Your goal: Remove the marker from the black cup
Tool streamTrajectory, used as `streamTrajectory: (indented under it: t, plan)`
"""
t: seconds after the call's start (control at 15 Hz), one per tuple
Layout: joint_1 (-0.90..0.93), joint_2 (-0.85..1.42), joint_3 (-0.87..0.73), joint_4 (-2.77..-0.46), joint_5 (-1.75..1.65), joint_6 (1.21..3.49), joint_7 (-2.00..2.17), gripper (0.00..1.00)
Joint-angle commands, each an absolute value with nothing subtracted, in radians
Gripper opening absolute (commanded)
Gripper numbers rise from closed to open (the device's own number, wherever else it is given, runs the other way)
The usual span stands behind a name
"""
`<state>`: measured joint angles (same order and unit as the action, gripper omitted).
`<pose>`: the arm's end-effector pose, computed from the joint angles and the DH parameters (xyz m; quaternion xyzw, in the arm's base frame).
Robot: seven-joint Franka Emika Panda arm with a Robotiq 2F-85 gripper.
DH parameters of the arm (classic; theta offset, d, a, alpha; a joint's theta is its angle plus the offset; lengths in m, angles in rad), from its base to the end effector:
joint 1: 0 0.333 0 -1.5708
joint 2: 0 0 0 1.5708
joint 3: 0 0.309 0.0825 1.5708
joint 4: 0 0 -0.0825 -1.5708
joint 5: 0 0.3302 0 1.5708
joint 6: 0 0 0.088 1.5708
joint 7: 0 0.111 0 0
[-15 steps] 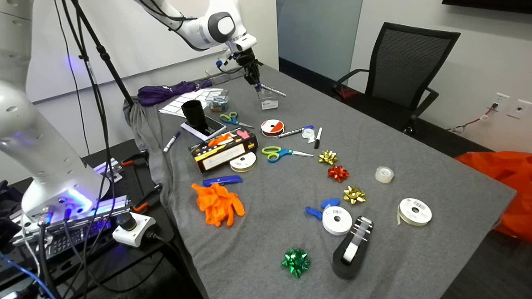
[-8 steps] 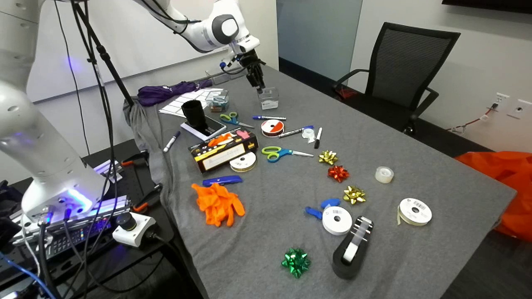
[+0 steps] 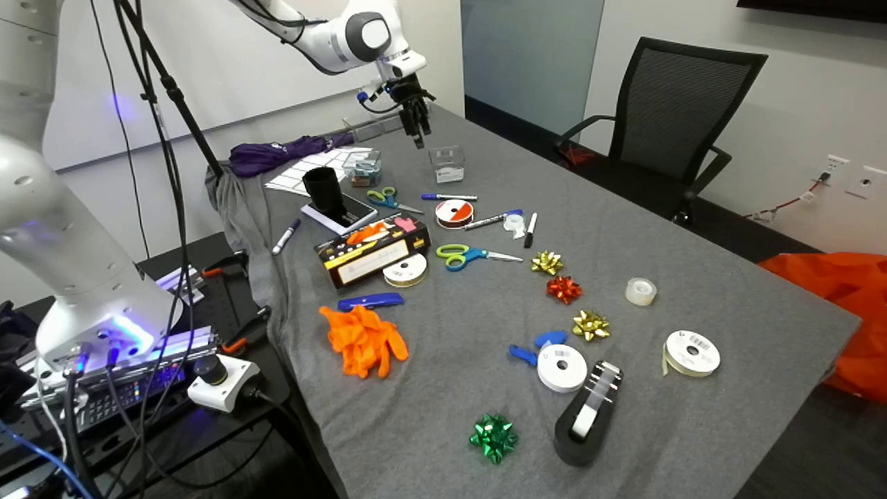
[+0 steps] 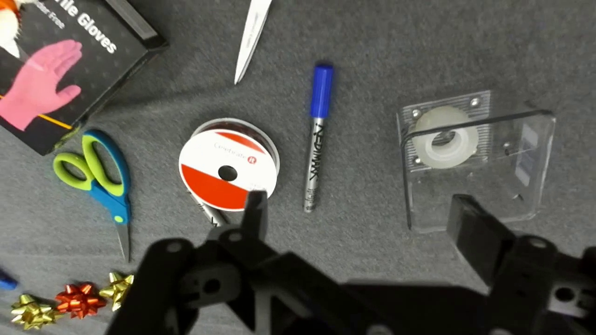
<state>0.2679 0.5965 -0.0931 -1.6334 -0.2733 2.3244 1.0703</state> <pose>0.6415 0.1167 0.3053 0.9307 -0.3389 0.1131 0.0778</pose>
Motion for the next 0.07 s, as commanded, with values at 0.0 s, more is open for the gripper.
streamTrajectory:
  t: [0.0]
  plan:
    - [0.248,0.516,-0.037,-1.679,-0.195,2.226,0.98,1.0]
